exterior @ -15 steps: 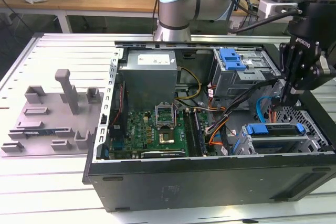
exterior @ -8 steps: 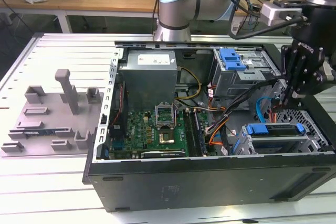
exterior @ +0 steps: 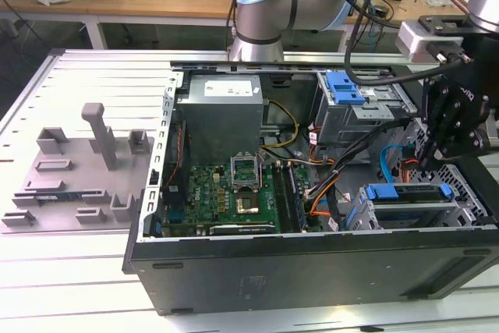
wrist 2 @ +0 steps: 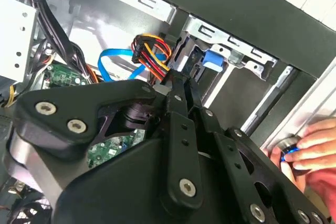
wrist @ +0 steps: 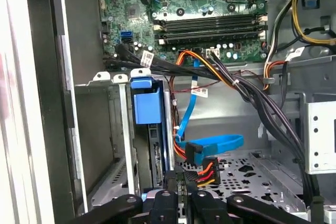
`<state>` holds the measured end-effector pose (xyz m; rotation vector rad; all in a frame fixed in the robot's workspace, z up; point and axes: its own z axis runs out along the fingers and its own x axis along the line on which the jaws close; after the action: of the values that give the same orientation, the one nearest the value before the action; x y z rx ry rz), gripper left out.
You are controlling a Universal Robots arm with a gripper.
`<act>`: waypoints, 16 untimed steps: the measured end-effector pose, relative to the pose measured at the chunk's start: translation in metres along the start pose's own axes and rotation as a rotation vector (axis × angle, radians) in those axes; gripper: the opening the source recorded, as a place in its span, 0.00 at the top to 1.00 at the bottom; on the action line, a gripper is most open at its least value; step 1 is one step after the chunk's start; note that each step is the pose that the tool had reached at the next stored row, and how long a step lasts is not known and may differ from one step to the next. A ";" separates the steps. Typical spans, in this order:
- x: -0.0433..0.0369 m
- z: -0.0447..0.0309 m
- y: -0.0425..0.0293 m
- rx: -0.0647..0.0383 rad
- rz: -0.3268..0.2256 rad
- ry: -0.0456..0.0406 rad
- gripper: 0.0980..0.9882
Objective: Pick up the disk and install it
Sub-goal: 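Insert the first disk wire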
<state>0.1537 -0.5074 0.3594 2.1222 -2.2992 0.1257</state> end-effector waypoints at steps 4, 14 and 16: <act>-0.0001 0.0000 -0.0009 -0.012 -0.002 0.0183 0.92; -0.0020 0.0005 -0.0102 -0.069 -0.054 0.0415 0.92; -0.0020 0.0005 -0.0102 -0.066 -0.068 0.0411 0.92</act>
<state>0.1640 -0.5062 0.3593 2.1423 -2.1740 0.0900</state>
